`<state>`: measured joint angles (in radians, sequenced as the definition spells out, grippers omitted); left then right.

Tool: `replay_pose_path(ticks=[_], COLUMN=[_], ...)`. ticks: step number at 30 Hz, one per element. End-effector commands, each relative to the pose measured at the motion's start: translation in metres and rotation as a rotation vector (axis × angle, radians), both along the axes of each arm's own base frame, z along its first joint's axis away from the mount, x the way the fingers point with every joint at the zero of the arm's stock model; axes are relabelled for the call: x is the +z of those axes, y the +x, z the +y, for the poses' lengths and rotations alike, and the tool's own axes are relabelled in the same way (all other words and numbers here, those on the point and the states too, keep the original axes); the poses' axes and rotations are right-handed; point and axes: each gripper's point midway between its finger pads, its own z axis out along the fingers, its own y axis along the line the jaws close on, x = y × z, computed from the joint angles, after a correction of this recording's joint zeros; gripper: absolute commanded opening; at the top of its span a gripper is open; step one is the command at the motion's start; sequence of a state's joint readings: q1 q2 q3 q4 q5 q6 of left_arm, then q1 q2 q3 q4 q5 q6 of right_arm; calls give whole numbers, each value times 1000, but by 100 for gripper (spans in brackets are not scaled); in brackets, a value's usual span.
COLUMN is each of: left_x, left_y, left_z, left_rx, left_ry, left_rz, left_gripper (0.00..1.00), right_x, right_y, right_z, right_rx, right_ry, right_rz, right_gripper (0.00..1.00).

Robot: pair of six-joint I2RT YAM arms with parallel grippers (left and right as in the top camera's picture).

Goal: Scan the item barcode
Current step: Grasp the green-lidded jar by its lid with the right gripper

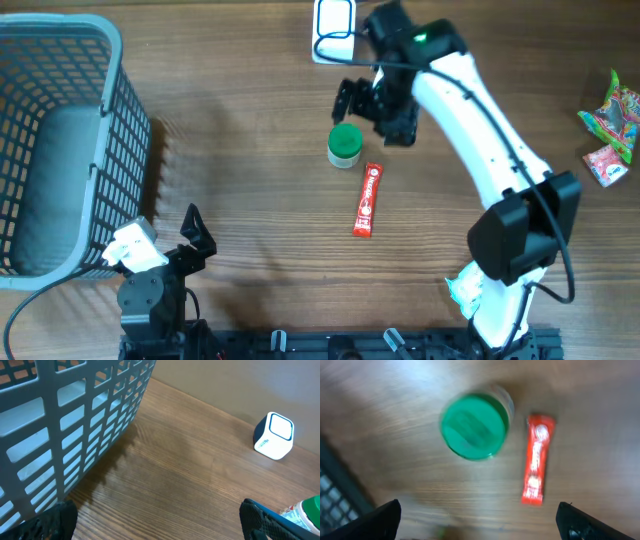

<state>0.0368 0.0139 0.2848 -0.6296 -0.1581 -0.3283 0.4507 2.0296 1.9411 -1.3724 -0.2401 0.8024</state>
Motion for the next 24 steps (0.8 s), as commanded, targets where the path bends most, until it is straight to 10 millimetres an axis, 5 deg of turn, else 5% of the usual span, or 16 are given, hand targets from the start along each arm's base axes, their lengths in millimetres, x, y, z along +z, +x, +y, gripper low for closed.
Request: replay_pose_path(ticks=[1, 6, 10, 16, 19, 21, 24], left_x=[1, 1, 1, 1, 1, 1, 1], left_y=[0, 0, 0, 0, 0, 0, 0], left_z=[0, 0, 0, 0, 0, 0, 0], left_rx=[-1, -1, -1, -1, -1, -1, -1], left_ry=[-7, -7, -7, -7, -7, -7, -7], left_rz=[-10, -10, -10, -10, -10, -10, -10], left_gripper=[100, 100, 100, 100, 100, 100, 100], right_x=[-20, -55, -65, -119, -131, -131, -131], right_y=[-15, -3, 23, 20, 23, 25, 21], right_z=[12, 25, 26, 25, 23, 18, 12], right_rx=[-358, -610, -621, -611, -566, -516, -373], right_ry=[-89, -32, 24, -59, -72, -84, -104], right_rz=[96, 118, 37, 114, 102, 79, 70], right_gripper=[100, 100, 100, 100, 99, 84, 74])
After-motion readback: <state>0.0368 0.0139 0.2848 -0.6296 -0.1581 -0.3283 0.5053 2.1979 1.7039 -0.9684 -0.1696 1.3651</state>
